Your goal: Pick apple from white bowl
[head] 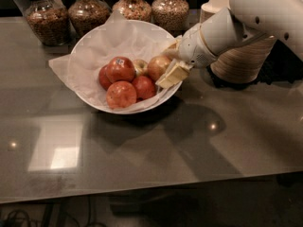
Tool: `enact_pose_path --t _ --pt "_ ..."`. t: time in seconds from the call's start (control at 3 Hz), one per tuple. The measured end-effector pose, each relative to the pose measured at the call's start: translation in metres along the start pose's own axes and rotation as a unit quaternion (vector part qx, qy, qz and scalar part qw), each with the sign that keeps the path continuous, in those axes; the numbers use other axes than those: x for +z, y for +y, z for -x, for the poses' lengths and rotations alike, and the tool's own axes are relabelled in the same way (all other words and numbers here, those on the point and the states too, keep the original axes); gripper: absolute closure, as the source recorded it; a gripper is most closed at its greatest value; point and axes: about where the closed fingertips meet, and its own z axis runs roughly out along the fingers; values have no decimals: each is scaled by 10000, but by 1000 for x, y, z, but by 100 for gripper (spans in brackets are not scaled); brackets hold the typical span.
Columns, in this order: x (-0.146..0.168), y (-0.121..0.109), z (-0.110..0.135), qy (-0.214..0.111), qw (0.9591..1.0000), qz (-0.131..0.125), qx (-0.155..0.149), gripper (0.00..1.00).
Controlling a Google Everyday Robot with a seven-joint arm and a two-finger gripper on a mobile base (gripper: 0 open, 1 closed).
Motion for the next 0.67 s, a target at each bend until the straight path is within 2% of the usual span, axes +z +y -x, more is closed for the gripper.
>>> enact_pose_path --t 0.33,0.67 --pt "1 0 3 -43 10000 35 -21 100" --pt "-9 -5 16 -229 9997 15 -118 100"
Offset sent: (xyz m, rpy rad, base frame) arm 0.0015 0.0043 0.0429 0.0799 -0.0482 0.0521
